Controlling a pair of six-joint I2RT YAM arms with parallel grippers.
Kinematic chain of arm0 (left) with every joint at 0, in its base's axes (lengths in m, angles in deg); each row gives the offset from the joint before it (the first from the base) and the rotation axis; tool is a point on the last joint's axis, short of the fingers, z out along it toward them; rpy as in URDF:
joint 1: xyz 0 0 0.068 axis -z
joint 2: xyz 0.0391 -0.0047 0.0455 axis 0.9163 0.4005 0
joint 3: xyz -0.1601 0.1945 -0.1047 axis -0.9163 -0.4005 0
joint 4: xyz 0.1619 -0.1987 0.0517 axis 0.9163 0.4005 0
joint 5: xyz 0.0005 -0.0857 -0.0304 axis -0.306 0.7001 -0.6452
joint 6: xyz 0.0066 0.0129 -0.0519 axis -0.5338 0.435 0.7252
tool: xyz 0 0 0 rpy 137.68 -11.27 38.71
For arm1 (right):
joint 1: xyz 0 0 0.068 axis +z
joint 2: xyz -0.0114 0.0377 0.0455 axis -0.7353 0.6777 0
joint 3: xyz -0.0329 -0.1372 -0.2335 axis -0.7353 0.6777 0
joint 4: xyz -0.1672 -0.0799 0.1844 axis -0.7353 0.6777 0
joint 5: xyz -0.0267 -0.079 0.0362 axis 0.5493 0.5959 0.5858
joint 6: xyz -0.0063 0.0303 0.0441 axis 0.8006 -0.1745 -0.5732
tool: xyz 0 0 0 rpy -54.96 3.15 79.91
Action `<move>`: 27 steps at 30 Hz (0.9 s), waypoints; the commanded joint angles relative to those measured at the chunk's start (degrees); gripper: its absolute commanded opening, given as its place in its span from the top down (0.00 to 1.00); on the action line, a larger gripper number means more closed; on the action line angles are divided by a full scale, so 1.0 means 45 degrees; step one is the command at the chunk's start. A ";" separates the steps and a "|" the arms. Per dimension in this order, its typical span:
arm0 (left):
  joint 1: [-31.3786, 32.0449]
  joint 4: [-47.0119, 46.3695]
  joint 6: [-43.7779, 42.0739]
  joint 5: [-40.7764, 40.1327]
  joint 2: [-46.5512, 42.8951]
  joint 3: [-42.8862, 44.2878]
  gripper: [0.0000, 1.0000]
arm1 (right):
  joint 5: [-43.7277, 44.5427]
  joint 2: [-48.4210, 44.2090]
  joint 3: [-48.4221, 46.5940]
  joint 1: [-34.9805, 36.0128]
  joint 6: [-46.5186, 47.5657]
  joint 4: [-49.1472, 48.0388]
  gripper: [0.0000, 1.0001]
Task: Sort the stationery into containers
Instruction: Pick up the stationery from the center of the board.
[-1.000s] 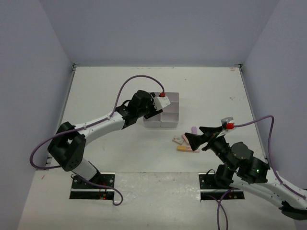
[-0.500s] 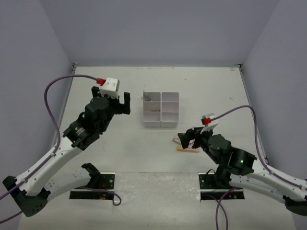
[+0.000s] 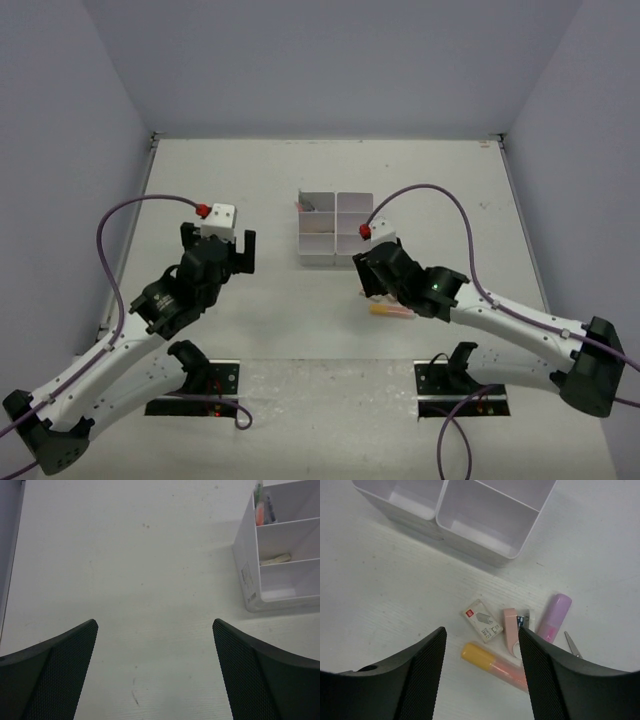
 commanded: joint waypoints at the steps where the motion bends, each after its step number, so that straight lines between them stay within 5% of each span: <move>1: -0.0062 -0.0563 0.0279 0.0414 -0.0206 -0.0177 0.00 | -0.1696 0.1578 -0.0670 -0.0894 0.1060 0.0139 0.45; 11: -0.0042 -0.0819 -0.0150 0.1695 -0.0449 -0.0310 0.00 | -0.2566 0.4886 -0.1394 -0.1017 0.2087 0.0139 0.44; 27: -0.0062 -0.0983 -0.0518 0.2832 -0.0206 -0.0376 0.00 | -0.2993 0.6024 -0.1486 -0.1151 0.3181 -0.0323 0.40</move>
